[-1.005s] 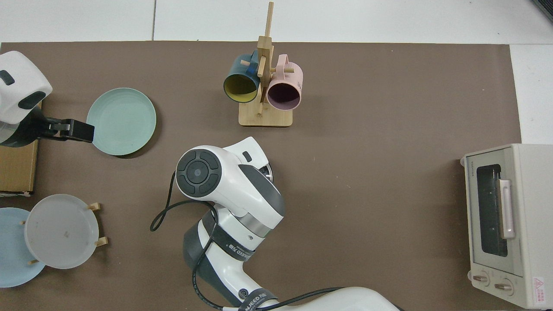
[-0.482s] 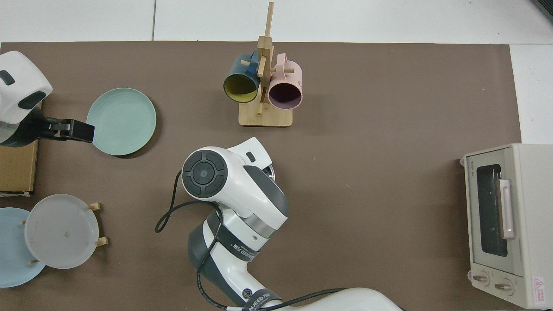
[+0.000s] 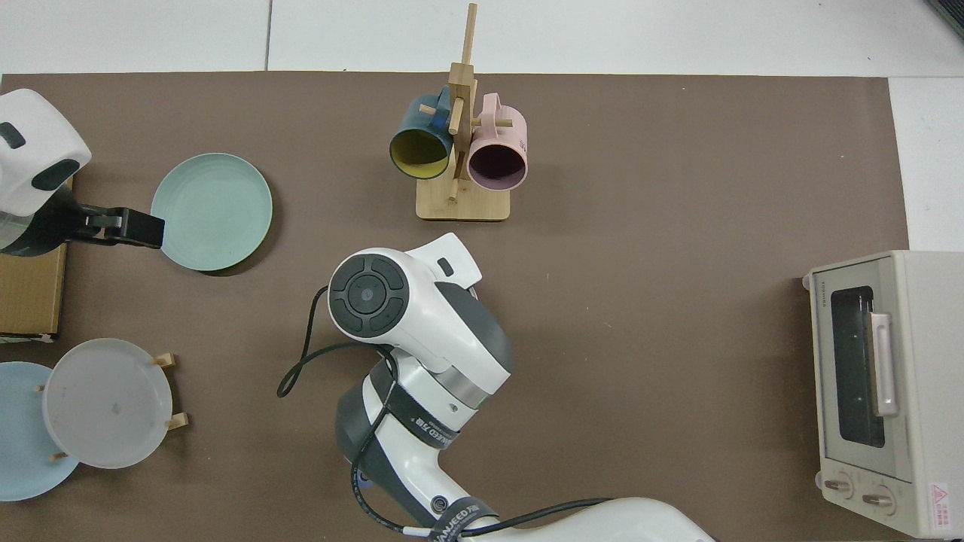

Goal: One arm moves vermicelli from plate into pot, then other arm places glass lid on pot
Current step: 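Lower the glass lid onto the pot with the right gripper, then release the lid and lift the right gripper away from the pot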

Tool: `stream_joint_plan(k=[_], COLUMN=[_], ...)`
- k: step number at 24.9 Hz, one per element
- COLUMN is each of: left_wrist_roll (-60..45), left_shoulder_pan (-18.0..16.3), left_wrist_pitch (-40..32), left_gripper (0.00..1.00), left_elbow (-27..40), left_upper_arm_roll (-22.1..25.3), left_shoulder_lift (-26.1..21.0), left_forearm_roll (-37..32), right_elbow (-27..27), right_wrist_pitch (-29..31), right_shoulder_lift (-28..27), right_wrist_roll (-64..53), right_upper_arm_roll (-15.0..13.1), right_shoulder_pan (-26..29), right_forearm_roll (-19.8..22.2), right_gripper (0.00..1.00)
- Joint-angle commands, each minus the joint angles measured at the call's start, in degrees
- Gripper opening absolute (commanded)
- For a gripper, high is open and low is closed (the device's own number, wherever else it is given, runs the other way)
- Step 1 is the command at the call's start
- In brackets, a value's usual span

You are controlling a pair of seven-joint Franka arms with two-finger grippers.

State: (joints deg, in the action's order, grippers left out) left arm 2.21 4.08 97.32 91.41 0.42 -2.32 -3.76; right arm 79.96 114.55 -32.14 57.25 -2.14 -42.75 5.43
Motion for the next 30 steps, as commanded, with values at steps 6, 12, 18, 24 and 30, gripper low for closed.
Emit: stream_joint_plan(k=[6,12,18,24,30], left_wrist_roll=[0.9,0.9,0.9,0.7,0.6], left_shoulder_pan=[0.0,0.0,0.0,0.0,0.2], left_wrist_pitch=[-0.1,-0.2,-0.2,-0.7,-1.1], left_gripper=[1.0,1.0,1.0,1.0,1.0], left_elbow=[0.3,0.3,0.3,0.3,0.3], left_upper_arm_roll=[0.2,0.3,0.3,0.1,-0.1], left_shoulder_lift=[0.7,0.7,0.7,0.7,0.7], left_forearm_roll=[0.9,0.9,0.9,0.9,1.7], right_elbow=[2.2,2.7,3.0,8.4,11.5], right_wrist_pitch=[-7.1,-13.8,-20.2,-20.3,-20.3], right_shoulder_lift=[11.3,17.5,21.8,27.9,32.3], right_wrist_roll=[-5.0,-15.0,-21.8,-29.2,-33.7], right_upper_arm_roll=[0.5,0.5,0.5,0.5,0.4], right_shoulder_pan=[5.3,11.4,16.8,23.7,29.7], right_forearm_roll=[-0.9,-0.9,-0.9,-0.9,-0.9], right_gripper=[0.99,0.99,0.99,0.99,0.99])
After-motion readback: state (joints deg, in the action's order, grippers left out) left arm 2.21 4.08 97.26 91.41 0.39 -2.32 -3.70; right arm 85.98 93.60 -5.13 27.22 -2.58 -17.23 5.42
